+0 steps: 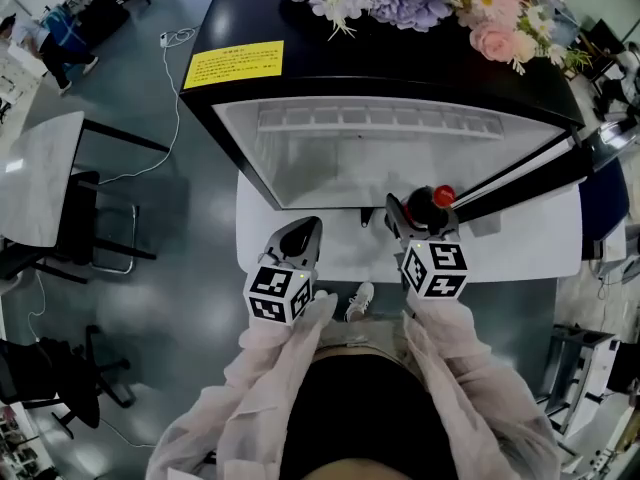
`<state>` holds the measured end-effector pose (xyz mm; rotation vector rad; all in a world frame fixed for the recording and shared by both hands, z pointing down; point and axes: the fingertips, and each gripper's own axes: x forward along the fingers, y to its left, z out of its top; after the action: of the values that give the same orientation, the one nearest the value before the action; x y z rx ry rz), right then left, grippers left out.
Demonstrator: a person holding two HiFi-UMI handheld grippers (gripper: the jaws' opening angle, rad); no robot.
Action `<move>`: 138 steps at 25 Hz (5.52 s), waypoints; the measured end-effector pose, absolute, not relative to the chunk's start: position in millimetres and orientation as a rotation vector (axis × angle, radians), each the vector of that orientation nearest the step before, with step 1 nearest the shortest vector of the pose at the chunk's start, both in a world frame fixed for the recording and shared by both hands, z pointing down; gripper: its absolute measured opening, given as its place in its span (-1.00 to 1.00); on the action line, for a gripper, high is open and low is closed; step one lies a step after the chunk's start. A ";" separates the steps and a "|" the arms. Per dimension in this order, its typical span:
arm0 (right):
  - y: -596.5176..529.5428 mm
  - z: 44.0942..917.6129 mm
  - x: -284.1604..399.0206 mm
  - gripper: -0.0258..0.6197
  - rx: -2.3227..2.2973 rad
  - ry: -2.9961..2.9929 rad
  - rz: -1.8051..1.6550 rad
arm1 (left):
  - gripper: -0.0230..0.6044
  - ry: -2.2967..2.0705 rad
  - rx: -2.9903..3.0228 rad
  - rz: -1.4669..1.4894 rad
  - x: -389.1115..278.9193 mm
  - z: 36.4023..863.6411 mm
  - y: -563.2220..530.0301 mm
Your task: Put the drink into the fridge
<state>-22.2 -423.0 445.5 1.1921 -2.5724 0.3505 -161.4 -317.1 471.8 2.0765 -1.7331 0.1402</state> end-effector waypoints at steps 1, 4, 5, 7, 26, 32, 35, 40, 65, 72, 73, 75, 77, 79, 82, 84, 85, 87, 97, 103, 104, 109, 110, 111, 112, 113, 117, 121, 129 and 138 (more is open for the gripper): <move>-426.6 443.8 -25.9 0.05 1.181 -2.579 0.344 | -0.89 -1.740 2.073 0.137 -162.0 471.1 -317.1; -437.8 439.4 -36.9 0.05 1.150 -2.595 0.323 | -0.89 -1.759 2.059 0.132 -164.5 469.6 -315.9; -441.8 438.4 -40.3 0.05 1.140 -2.598 0.316 | -0.89 -1.766 2.054 0.131 -165.5 469.4 -315.3; -449.8 437.5 -46.6 0.05 1.122 -2.602 0.301 | -0.89 -1.778 2.041 0.127 -167.5 469.4 -313.9; -516.8 428.9 -112.5 0.04 1.020 -2.654 0.180 | -0.89 -1.877 1.924 0.126 -183.8 472.2 -293.7; -525.2 435.9 -122.2 0.04 0.989 -2.650 0.157 | -0.89 -1.882 1.893 0.146 -183.8 477.9 -284.6; -529.2 438.5 -124.9 0.04 0.983 -2.648 0.152 | -0.89 -1.888 1.880 0.154 -184.8 480.0 -281.4; -536.2 441.3 -125.4 0.04 0.995 -2.646 0.160 | -0.89 -1.891 1.865 0.161 -184.3 483.7 -277.7; -547.2 443.7 -125.8 0.06 1.091 -2.677 0.198 | -0.89 -1.866 1.856 0.168 -186.5 493.4 -277.5; -546.2 443.8 -127.1 0.07 1.071 -2.702 0.176 | -0.89 -1.862 1.864 0.168 -187.2 492.9 -277.1; -545.7 444.1 -127.9 0.08 1.066 -2.702 0.172 | -0.89 -1.861 1.866 0.168 -187.1 492.6 -277.0; -544.8 444.6 -129.2 0.12 1.057 -2.707 0.173 | -0.89 -1.858 1.870 0.169 -186.4 492.1 -276.7; -543.5 445.1 -130.3 0.16 1.048 -2.716 0.181 | -0.89 -1.855 1.874 0.169 -185.4 491.6 -275.9; -542.3 446.6 -130.9 0.21 1.035 -2.720 0.190 | -0.89 -1.853 1.879 0.169 -184.6 491.2 -274.6; -540.3 452.5 -129.5 0.26 1.019 -2.710 0.227 | -0.89 -1.847 1.889 0.162 -183.9 490.3 -271.8; -537.7 457.0 -126.5 0.28 1.016 -2.700 0.245 | -0.89 -1.841 1.897 0.156 -183.7 489.8 -269.4; -536.4 459.3 -124.5 0.28 1.018 -2.693 0.248 | -0.89 -1.839 1.898 0.157 -183.9 489.9 -268.3; -533.8 463.3 -120.2 0.29 1.027 -2.678 0.257 | -0.89 -1.835 1.898 0.161 -184.6 490.8 -266.2; -515.3 468.5 -104.7 0.30 1.041 -2.662 0.311 | -0.89 -1.805 1.934 0.175 -182.6 491.3 -262.8; -505.1 468.6 -92.6 0.29 1.060 -2.655 0.321 | -0.89 -1.780 1.969 0.175 -176.9 489.1 -264.5; -503.0 468.9 -91.1 0.29 1.056 -2.652 0.316 | -0.89 -1.777 1.974 0.174 -176.2 488.5 -265.0; -490.9 472.0 -83.8 0.29 1.038 -2.631 0.310 | -0.89 -1.756 2.005 0.174 -171.6 485.1 -267.2; -488.8 472.5 -81.5 0.29 1.038 -2.626 0.313 | -0.89 -1.751 2.013 0.171 -170.4 484.0 -268.2; -486.8 473.3 -79.0 0.29 1.038 -2.621 0.316 | -0.89 -1.746 2.020 0.169 -169.1 483.2 -269.3; -485.1 474.5 -76.5 0.29 1.037 -2.614 0.319 | -0.89 -1.740 2.026 0.169 -167.4 482.8 -270.4; -483.9 475.9 -73.7 0.29 1.034 -2.607 0.322 | -0.89 -1.734 2.030 0.170 -165.1 482.6 -271.9; -478.7 476.7 -60.9 0.27 1.019 -2.594 0.326 | -0.89 -1.710 2.061 0.164 -153.8 479.1 -280.9; -460.3 470.4 -54.7 0.00 1.012 -2.583 0.330 | -0.89 -1.692 2.095 0.152 -152.2 471.7 -282.7; -432.0 464.5 -26.1 -0.49 1.009 -2.534 0.395 | -0.89 -1.643 2.174 0.134 -137.0 455.9 -299.4; -406.2 427.1 -1.9 -0.76 1.034 -2.545 0.410 | -0.89 -1.605 2.240 0.099 -118.4 438.0 -312.4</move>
<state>-1.9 -406.2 427.1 1.0341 -2.5449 0.4102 -118.4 -312.4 438.0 2.2401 -1.6047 0.0987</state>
